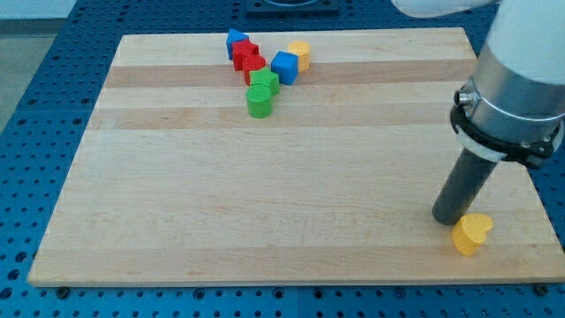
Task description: Move your arm closer to yellow hexagon
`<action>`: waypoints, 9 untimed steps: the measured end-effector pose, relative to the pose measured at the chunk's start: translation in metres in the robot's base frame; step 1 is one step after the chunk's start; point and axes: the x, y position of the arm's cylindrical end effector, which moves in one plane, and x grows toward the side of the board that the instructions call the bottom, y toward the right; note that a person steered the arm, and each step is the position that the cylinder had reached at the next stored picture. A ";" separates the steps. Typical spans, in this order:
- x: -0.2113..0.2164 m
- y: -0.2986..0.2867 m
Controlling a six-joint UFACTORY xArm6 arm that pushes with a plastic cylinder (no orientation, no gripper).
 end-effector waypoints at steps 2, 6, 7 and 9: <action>-0.021 -0.028; -0.309 -0.030; -0.346 -0.079; -0.348 -0.185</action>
